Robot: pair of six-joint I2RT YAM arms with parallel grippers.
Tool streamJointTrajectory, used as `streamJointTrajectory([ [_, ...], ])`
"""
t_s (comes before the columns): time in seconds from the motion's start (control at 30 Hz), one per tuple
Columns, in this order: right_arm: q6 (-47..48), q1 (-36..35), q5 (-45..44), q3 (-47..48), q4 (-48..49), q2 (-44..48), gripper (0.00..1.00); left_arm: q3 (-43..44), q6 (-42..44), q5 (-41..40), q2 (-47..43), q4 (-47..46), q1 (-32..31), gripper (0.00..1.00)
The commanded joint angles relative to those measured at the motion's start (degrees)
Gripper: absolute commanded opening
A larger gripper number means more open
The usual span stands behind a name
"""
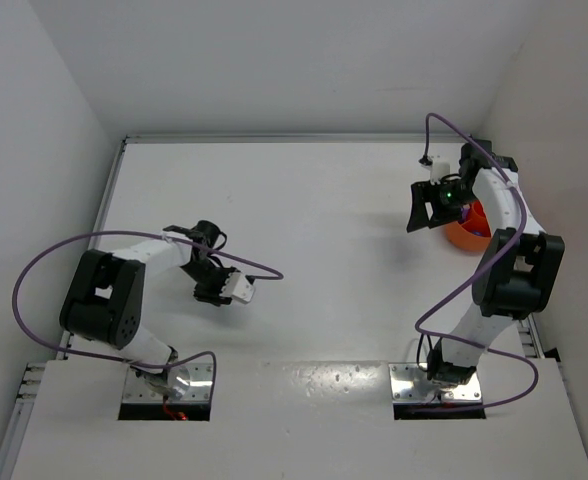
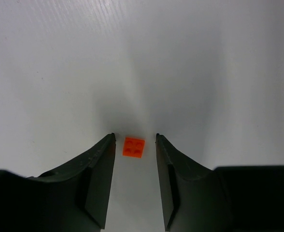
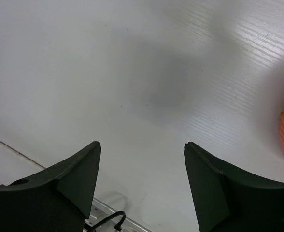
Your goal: Sort the legos into containers by color
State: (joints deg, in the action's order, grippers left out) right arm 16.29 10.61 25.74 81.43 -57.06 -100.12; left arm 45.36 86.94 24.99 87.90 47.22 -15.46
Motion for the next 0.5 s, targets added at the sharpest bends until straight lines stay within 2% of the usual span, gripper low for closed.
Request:
streamJointTrajectory([
  [0.0, -0.21, -0.5, 1.25, 0.13, 0.9, 1.85, 0.7, 0.51, 0.87, 0.76, 1.48, -1.25, -0.62, 0.43],
  [0.2, -0.21, -0.5, 0.72, 0.13, 0.9, 1.85, 0.69, 0.51, 0.25, -0.38, 2.72, -2.66, -0.01, 0.42],
  [0.47, -0.21, -0.5, 0.72, 0.13, 0.9, 1.33, 0.69, -1.95, 0.87, -2.75, 3.34, -3.98, 0.0, 0.3],
])
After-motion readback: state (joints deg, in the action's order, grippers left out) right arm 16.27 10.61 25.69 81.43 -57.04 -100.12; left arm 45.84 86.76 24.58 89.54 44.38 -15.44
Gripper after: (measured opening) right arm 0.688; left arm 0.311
